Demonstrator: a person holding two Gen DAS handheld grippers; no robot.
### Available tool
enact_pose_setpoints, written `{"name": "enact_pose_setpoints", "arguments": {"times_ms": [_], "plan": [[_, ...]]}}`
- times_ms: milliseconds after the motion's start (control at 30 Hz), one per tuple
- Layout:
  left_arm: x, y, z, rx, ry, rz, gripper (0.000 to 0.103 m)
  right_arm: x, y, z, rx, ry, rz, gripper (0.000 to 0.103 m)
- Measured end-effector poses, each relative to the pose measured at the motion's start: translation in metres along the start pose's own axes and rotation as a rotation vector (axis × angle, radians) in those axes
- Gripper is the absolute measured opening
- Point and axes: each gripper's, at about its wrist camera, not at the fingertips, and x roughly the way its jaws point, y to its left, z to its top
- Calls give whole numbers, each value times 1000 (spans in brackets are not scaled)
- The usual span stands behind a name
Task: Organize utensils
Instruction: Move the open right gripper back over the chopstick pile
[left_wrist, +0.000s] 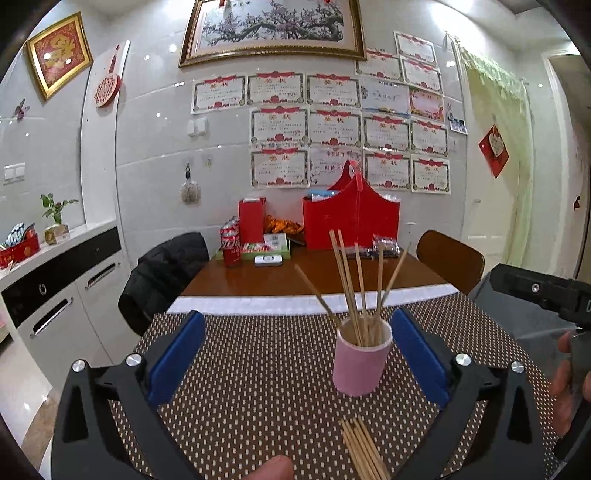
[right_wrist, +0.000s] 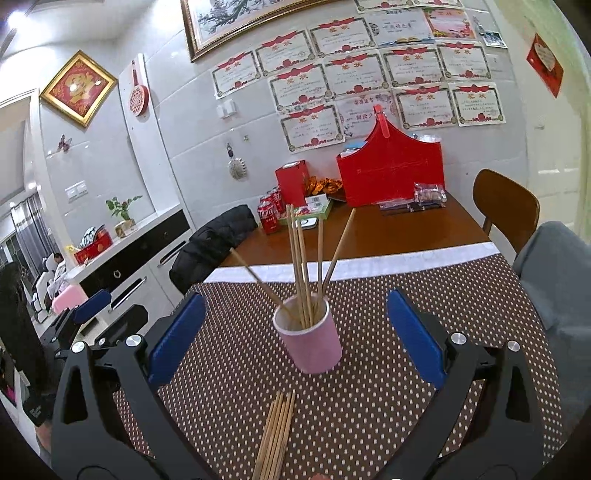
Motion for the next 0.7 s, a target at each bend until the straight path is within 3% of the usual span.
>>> {"name": "enact_pose_setpoints", "arguments": {"times_ms": [433, 700], "plan": [[-5, -4, -66, 8, 188, -23, 99, -13, -16, -73, 31, 155, -37, 97], [4, -2, -107, 2, 299, -19, 99, -7, -24, -96, 45, 213, -53, 97]]}}
